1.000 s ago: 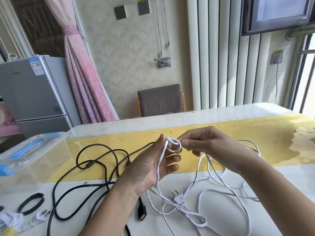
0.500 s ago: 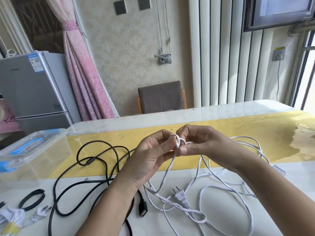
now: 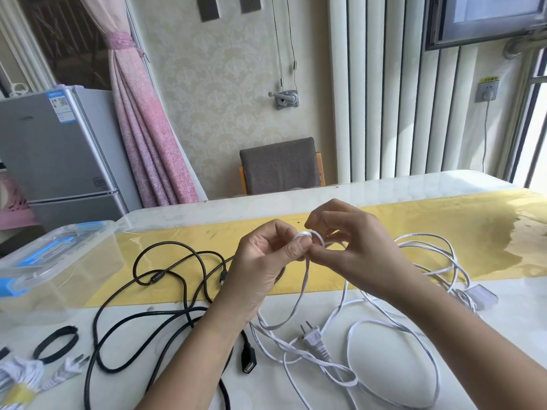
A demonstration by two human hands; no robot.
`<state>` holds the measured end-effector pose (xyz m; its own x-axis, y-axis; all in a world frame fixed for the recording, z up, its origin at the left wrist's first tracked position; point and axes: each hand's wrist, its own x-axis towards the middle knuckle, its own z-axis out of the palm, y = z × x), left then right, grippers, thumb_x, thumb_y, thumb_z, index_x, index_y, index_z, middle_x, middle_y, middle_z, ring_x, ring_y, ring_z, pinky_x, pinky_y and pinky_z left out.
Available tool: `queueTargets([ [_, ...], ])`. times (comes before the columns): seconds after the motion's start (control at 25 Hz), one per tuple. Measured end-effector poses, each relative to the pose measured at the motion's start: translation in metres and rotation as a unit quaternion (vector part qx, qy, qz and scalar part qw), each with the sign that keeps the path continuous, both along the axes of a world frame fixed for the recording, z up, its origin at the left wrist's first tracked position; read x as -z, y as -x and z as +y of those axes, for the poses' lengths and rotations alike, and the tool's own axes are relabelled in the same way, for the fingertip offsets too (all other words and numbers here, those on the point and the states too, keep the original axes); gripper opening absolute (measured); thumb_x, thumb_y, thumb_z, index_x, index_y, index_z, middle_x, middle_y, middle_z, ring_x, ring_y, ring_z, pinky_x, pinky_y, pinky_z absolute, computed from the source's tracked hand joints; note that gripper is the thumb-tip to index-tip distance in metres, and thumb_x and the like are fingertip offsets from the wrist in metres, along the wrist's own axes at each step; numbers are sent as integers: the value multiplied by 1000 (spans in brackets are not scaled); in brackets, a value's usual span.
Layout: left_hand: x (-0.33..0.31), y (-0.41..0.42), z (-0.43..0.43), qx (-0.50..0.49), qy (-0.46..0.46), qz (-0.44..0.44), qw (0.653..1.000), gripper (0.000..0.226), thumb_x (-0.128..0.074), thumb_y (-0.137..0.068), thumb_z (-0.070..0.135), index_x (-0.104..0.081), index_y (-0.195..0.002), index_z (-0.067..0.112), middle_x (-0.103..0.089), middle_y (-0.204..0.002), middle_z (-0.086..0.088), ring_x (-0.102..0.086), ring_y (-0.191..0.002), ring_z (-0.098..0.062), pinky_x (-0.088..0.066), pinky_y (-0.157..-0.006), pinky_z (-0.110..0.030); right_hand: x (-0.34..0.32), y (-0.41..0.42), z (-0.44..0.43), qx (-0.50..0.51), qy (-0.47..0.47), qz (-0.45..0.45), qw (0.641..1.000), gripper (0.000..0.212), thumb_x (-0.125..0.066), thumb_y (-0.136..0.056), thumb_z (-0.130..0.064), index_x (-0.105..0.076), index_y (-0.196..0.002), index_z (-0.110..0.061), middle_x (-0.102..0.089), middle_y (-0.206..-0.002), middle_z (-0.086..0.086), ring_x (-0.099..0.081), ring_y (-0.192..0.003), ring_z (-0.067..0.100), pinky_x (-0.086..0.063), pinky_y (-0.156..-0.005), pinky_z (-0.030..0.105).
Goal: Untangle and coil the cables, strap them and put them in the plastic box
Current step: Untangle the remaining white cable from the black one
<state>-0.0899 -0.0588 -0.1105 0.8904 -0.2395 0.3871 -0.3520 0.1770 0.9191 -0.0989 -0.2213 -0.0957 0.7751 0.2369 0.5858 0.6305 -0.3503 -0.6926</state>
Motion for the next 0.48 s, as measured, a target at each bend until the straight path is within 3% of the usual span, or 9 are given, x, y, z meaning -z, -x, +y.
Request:
queueTargets([
  [0.12, 0, -5, 7, -62, -49, -50, 996, 14, -77, -63, 32, -67, -69, 24, -65, -73, -2, -58, -72, -16, -46, -73, -28, 10, -2, 6, 71, 48, -91, 992, 13, -69, -85, -20, -62, -78, -11, -53, -85, -5, -56, -64, 12, -46, -60, 24],
  [0.24, 0, -2, 5, -36, -93, -71, 993, 10, -76, -70, 18, -70, -76, 24, -70, -91, -15, -65, -90, -30, -53, -80, -30, 15, -4, 9, 132, 67, -174, 974, 16, -58, -86, -25, -57, -79, -11, -51, -93, -3, -54, -78, 14, -41, -69, 19],
  [0.4, 0, 3, -1, -5, -91, -87, 992, 13, -74, -72, 17, -65, -82, 19, -67, -102, -18, -64, -102, -30, -50, -89, -30, 12, -2, 8, 184, 5, -169, 968, 23, -65, -80, -29, -51, -67, -16, -55, -87, -1, -52, -71, 11, -37, -64, 11],
  [0.48, 2, 3, -2, -38, -129, -104, 985, 17, -75, -74, 13, -61, -79, 21, -66, -99, -18, -64, -101, -28, -50, -91, -32, 11, -1, 7, 147, 23, -151, 977, 24, -58, -84, -35, -53, -66, -19, -56, -84, -3, -51, -67, 9, -36, -60, 11],
])
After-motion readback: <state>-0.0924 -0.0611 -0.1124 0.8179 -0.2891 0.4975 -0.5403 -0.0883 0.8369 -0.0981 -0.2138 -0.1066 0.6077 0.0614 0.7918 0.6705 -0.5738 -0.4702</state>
